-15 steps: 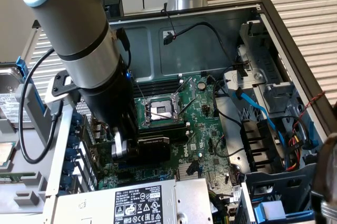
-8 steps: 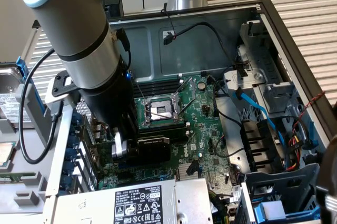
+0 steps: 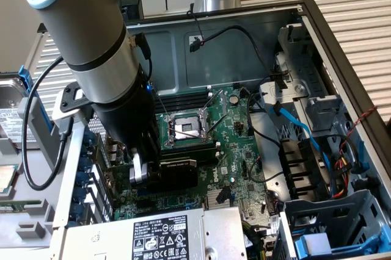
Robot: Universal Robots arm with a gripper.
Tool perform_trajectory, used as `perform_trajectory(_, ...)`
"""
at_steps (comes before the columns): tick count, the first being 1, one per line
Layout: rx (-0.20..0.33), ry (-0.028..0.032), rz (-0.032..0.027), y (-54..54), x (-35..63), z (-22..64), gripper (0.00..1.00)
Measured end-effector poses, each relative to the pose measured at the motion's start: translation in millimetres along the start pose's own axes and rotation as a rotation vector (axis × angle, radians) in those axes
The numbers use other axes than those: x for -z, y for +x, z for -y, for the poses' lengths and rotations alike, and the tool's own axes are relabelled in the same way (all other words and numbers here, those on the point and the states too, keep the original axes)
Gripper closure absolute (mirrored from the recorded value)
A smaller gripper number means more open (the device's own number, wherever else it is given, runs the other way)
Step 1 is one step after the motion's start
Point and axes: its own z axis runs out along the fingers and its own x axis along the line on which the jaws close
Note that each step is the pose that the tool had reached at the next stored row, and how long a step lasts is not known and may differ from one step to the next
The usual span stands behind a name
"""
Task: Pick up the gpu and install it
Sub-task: 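Insert the gpu into the slot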
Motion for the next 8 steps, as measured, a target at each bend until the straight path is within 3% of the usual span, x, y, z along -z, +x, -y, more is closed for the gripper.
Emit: perform_trajectory(8,0.0,-0.0004,0.0001,0.0,0.0,-0.1,0.73)
